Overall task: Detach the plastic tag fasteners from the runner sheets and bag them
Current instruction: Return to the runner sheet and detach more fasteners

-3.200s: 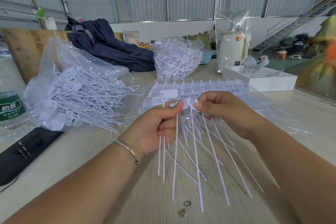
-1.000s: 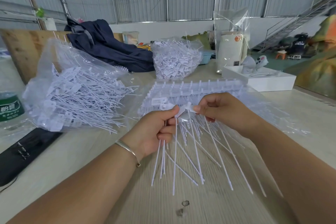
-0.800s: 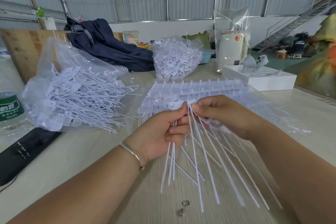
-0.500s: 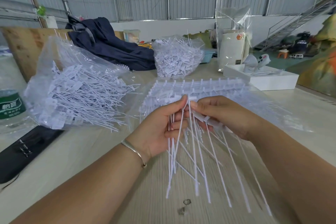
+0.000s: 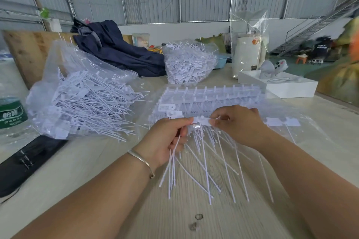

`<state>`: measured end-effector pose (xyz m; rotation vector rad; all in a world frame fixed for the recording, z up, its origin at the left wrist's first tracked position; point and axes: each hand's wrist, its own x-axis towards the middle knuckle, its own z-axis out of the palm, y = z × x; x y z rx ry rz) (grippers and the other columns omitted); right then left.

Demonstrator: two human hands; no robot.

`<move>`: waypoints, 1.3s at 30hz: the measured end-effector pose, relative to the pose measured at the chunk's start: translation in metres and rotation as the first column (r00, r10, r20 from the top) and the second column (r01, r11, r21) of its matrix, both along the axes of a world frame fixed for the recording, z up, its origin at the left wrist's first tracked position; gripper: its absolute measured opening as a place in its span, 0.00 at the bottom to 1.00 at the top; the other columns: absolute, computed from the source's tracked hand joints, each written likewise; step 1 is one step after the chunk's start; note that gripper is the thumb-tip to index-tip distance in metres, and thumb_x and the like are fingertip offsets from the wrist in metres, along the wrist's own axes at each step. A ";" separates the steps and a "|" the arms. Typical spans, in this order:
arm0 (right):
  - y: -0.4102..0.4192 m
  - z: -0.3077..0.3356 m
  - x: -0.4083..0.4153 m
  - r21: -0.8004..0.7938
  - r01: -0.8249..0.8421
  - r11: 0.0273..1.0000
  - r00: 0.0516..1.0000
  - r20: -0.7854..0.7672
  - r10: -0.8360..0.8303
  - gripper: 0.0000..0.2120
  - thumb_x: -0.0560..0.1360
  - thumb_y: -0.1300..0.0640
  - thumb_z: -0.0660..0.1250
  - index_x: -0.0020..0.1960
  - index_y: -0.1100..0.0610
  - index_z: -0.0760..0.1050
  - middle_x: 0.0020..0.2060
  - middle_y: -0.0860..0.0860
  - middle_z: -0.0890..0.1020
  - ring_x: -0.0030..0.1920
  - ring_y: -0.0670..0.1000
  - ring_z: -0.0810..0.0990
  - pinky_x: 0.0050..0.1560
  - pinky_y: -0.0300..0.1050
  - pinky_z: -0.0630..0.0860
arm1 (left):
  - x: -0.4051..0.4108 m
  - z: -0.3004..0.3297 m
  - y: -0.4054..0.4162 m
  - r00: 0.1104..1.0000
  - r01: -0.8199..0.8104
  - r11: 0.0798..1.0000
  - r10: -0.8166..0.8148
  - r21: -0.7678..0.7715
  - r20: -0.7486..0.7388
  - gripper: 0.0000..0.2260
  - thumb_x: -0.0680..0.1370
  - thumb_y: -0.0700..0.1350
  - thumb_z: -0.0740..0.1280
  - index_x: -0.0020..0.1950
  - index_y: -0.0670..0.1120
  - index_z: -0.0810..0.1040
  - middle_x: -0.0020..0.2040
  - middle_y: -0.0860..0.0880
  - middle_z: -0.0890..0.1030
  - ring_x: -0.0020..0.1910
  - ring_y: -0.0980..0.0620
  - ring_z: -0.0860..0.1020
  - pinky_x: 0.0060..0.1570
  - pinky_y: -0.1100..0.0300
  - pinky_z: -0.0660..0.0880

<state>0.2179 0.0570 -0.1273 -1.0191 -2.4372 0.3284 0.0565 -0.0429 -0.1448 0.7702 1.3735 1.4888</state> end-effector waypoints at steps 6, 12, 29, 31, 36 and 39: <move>-0.010 0.009 -0.004 -0.267 -0.151 0.952 0.972 -0.217 0.093 0.12 0.77 0.53 0.66 0.37 0.40 0.80 0.41 0.45 0.84 0.51 0.48 0.79 0.70 0.56 0.62 | -0.007 0.000 -0.001 0.910 -0.173 0.983 0.185 0.066 -0.372 0.18 0.72 0.39 0.71 0.25 0.45 0.68 0.21 0.48 0.65 0.18 0.54 0.61 0.20 0.66 0.58; -0.007 0.017 0.007 -0.378 -0.109 0.919 0.967 -0.254 0.010 0.17 0.70 0.55 0.68 0.22 0.50 0.78 0.26 0.54 0.68 0.31 0.51 0.65 0.35 0.42 0.65 | -0.006 -0.006 0.002 0.431 -0.228 0.959 0.254 0.168 -0.866 0.16 0.73 0.43 0.68 0.30 0.47 0.65 0.27 0.52 0.67 0.27 0.55 0.66 0.25 0.64 0.60; -0.006 -0.007 -0.005 -0.136 -0.230 0.964 0.969 -0.127 0.214 0.11 0.80 0.49 0.61 0.41 0.52 0.74 0.31 0.45 0.73 0.34 0.45 0.71 0.42 0.45 0.67 | 0.007 -0.002 0.000 0.992 -0.100 0.995 0.100 0.007 -0.079 0.19 0.79 0.56 0.64 0.35 0.44 0.72 0.27 0.50 0.71 0.19 0.57 0.62 0.17 0.68 0.57; -0.005 -0.007 -0.005 -0.077 -0.232 0.970 0.970 -0.089 0.225 0.11 0.80 0.48 0.61 0.40 0.49 0.72 0.30 0.45 0.71 0.33 0.45 0.70 0.40 0.44 0.65 | 0.007 -0.001 -0.001 0.989 -0.102 0.994 0.104 0.026 -0.107 0.16 0.78 0.54 0.67 0.37 0.45 0.73 0.27 0.51 0.70 0.20 0.58 0.62 0.17 0.67 0.58; -0.005 -0.006 -0.005 -0.011 -0.276 0.961 0.955 -0.118 0.272 0.12 0.81 0.49 0.61 0.38 0.46 0.69 0.28 0.46 0.69 0.32 0.44 0.68 0.39 0.42 0.62 | 0.004 -0.002 -0.003 0.967 -0.120 0.993 0.122 0.021 -0.226 0.13 0.72 0.45 0.75 0.35 0.48 0.72 0.23 0.55 0.64 0.19 0.58 0.61 0.19 0.68 0.57; -0.004 -0.007 -0.005 0.000 -0.264 0.965 0.958 -0.118 0.262 0.09 0.80 0.46 0.62 0.43 0.47 0.75 0.29 0.46 0.71 0.33 0.45 0.70 0.44 0.42 0.63 | 0.003 0.000 -0.002 0.973 -0.100 0.995 0.102 0.020 -0.205 0.10 0.72 0.43 0.75 0.38 0.47 0.74 0.23 0.55 0.63 0.19 0.58 0.60 0.19 0.67 0.56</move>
